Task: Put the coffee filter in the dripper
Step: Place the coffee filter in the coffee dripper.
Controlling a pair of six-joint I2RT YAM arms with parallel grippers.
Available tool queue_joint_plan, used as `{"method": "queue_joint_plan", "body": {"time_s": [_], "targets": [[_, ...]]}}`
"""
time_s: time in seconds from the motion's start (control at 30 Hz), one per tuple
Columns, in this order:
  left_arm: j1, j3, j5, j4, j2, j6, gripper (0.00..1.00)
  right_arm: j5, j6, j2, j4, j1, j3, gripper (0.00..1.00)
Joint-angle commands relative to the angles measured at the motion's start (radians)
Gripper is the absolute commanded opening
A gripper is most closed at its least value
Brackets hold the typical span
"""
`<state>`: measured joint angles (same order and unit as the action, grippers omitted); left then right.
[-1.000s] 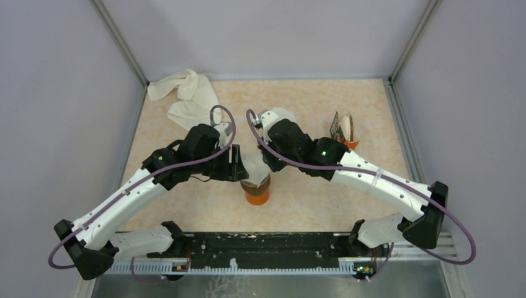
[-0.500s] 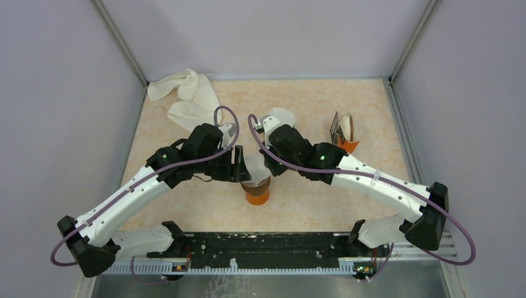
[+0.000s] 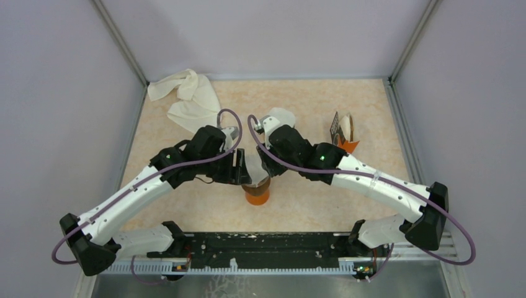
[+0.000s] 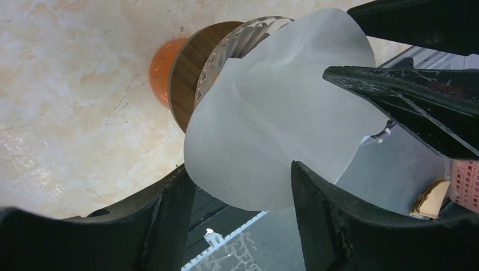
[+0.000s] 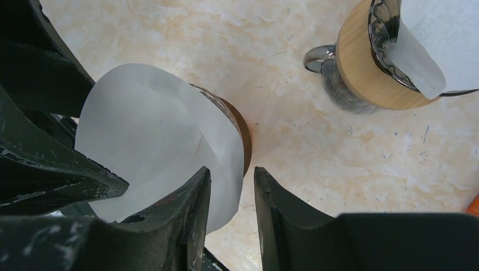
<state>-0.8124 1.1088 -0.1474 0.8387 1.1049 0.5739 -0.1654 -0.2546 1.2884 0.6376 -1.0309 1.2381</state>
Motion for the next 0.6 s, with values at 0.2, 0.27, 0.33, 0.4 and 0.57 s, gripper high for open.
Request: {"method": "queue_joint_plan", "body": {"time_s": [0.2,0.27,0.33,0.4,0.57], "targets": [[-0.008,-0.017,0.013,0.006,0.019,-0.023,0.68,-0.039,0.024,0.032,0.021,0.006,0.049,0.37],[-0.008,-0.017,0.016,0.005,0.025,-0.025,0.68,-0.039,0.024,0.039,0.023,0.009,0.043,0.38],[-0.008,-0.016,0.019,0.001,0.033,-0.029,0.68,-0.036,0.026,0.046,0.021,0.01,0.035,0.38],[-0.007,-0.017,0.016,-0.004,0.04,-0.033,0.68,-0.034,0.026,0.05,0.016,0.011,0.028,0.38],[-0.008,-0.021,0.022,-0.007,0.051,-0.04,0.68,-0.023,0.029,0.062,-0.002,0.019,0.013,0.38]]}}
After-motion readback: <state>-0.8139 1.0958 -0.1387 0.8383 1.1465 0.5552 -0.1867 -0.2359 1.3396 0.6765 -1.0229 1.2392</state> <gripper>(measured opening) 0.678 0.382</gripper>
